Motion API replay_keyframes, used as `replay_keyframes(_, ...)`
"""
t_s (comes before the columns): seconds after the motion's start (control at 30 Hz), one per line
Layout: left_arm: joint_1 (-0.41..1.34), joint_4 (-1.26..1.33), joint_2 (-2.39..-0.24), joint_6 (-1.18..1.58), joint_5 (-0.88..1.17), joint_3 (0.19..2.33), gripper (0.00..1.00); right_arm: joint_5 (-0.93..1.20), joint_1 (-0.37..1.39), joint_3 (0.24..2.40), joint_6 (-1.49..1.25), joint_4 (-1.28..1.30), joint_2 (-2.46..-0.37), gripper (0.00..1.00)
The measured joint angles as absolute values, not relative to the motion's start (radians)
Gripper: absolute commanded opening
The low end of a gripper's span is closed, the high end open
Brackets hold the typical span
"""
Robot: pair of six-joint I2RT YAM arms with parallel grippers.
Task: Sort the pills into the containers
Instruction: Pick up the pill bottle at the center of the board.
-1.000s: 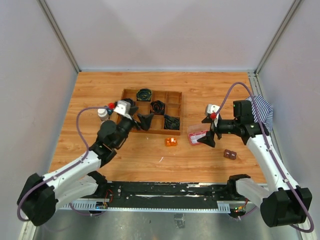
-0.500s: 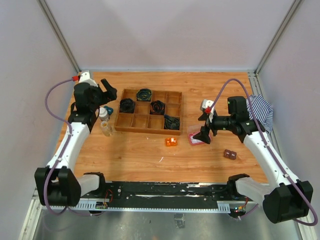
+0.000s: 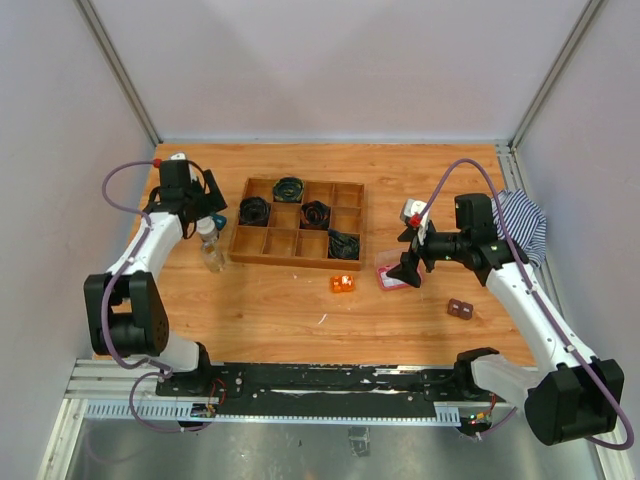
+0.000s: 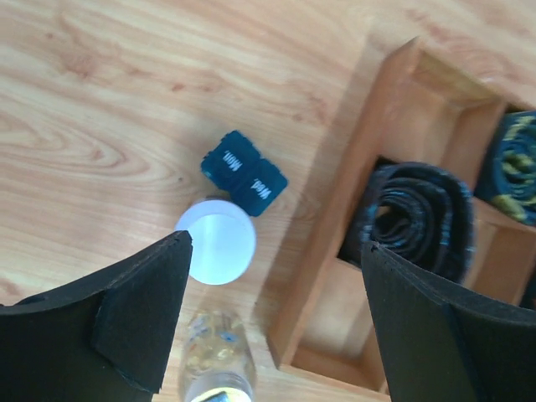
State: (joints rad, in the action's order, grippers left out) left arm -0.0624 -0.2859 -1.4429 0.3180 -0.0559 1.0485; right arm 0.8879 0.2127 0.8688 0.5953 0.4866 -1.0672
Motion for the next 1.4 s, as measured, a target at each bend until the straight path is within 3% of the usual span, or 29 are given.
replay_keyframes(0.33, -0.099, -0.303, -1.542, 0.284, -0.138, 1.049, 0.84, 0.888, 0.212, 0.866, 0.596, 0.485, -1.068, 0.99)
replay_keyframes(0.9, -0.116, -0.286, -1.613, 0.286, -0.080, 1.029, 0.66, 0.889, 0.212, 0.865, 0.596, 0.483, -1.074, 0.99)
replay_keyframes(1.13, -0.116, -0.278, -1.643, 0.291, -0.051, 1.030, 0.44, 0.890, 0.212, 0.865, 0.596, 0.483, -1.074, 0.99)
replay_keyframes(1.23, -0.116, -0.275, -1.644, 0.290, -0.047, 1.030, 0.23, 0.895, 0.212, 0.865, 0.596, 0.483, -1.074, 0.99)
replay_keyframes(1.4, -0.116, -0.292, -1.620, 0.289, -0.057, 1.028, 0.13, 0.911, 0.212, 0.861, 0.595, 0.482, -1.070, 0.98)
